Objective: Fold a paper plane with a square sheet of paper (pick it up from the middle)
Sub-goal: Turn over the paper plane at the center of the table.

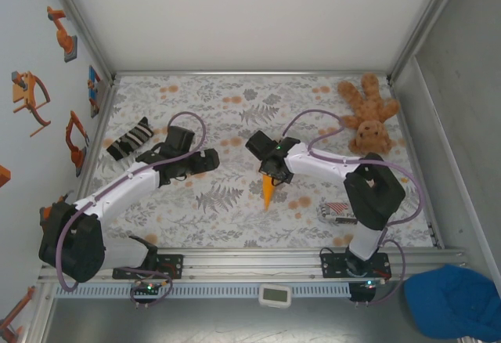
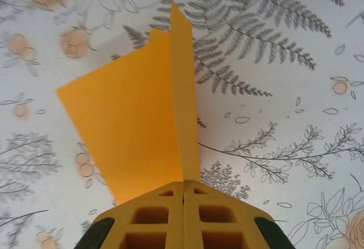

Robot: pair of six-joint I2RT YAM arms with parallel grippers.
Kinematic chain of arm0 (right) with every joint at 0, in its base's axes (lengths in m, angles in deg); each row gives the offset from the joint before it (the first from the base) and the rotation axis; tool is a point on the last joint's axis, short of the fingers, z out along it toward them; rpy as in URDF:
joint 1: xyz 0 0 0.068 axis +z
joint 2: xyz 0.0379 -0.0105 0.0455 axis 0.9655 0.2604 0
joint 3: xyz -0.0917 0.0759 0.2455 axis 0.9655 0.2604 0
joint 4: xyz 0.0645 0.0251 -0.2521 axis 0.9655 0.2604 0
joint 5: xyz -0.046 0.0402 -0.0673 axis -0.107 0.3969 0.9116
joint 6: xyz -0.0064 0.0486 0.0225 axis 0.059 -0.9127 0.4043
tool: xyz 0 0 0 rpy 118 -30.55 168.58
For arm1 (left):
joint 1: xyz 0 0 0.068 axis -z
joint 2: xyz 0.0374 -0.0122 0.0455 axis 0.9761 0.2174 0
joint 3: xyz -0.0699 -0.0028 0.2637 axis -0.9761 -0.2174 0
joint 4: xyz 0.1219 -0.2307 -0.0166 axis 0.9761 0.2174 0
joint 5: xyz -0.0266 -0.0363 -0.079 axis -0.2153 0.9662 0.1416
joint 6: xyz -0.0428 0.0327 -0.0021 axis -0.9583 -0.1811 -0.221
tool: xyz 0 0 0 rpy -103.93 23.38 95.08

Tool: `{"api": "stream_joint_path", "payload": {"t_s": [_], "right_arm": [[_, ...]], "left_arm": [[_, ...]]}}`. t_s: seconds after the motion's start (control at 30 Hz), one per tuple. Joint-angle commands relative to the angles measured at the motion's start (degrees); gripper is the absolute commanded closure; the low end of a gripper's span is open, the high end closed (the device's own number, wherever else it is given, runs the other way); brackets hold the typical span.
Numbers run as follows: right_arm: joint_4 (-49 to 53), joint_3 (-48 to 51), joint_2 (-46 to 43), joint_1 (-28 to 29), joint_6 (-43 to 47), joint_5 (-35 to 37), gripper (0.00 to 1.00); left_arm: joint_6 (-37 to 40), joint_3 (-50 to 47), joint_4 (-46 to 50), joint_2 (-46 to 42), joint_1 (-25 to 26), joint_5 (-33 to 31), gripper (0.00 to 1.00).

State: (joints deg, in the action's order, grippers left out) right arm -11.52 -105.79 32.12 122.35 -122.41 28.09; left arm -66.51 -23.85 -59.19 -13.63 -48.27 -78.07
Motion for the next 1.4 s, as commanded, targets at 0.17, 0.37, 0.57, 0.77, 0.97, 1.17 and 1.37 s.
{"api": "stream_joint_path", "payload": {"t_s": [0.17,0.37,0.57,0.77,0.97,1.17,1.37], "right_arm": [[-21.34,0.62,-5.54,0.13,17.80,-8.77,1.00],[-39.35,2.06,-1.89,-0.68,21.83,-25.37,1.00],[-56.14,8.30,3.93,-3.11,16.61,-35.98,1.00],[-63.58,13.98,7.76,-4.19,13.94,-38.50,1.00],[-69.11,20.60,7.47,-5.77,11.74,-38.54,1.00],[-69.88,22.52,6.94,-6.31,11.59,-38.24,1.00],[-70.10,22.34,7.31,-6.42,11.47,-38.33,1.00]], "left_arm": [[-6.61,-6.25,-4.82,-6.27,-5.89,6.15,0.00],[-10.80,-9.87,-7.37,-7.95,-11.50,12.55,0.02],[-13.96,-13.47,-13.76,-7.33,-13.00,17.07,0.06],[-15.11,-15.23,-20.11,-3.66,-12.83,21.20,0.15],[-14.83,-14.97,-24.00,1.03,-11.35,24.82,0.22],[-11.66,-11.34,-25.13,7.46,-7.40,27.78,0.27],[-9.88,-8.78,-27.00,12.24,-4.67,29.85,0.36]]}}
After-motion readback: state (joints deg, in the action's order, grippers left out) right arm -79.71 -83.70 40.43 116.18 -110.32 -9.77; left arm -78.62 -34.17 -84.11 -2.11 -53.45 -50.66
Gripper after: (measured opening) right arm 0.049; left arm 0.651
